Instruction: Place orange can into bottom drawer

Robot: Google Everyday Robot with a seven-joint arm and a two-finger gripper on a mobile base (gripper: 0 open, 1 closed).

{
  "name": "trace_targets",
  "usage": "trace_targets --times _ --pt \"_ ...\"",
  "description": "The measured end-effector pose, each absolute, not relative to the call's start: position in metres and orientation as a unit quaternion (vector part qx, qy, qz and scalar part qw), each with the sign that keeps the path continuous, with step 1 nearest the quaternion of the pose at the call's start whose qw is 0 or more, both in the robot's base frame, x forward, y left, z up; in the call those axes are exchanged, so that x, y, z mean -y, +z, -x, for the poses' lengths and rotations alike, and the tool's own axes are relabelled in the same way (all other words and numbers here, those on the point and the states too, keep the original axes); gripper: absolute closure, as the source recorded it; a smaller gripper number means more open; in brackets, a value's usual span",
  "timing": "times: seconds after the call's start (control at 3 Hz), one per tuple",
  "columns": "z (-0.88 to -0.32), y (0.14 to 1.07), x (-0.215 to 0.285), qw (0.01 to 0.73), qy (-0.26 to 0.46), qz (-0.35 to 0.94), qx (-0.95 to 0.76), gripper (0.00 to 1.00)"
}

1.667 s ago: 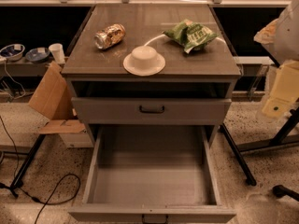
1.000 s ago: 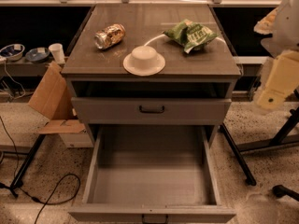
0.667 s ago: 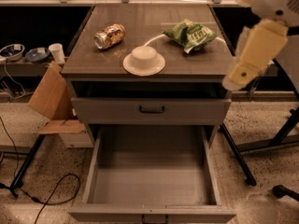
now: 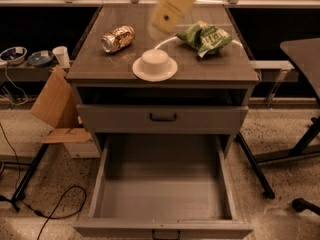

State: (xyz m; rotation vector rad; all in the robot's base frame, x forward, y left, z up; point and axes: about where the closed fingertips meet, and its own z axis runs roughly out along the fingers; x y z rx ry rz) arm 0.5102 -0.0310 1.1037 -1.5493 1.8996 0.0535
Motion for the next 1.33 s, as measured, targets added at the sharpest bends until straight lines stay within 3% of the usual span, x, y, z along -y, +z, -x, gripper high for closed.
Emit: trace_targets --times 0.67,1.33 --pt "-0.587 1.119 -0.065 0.353 0.092 0.575 -0.733 0.0" --pt "-0.596 1.115 -0.089 0.373 0.107 0.567 -0.727 0.0"
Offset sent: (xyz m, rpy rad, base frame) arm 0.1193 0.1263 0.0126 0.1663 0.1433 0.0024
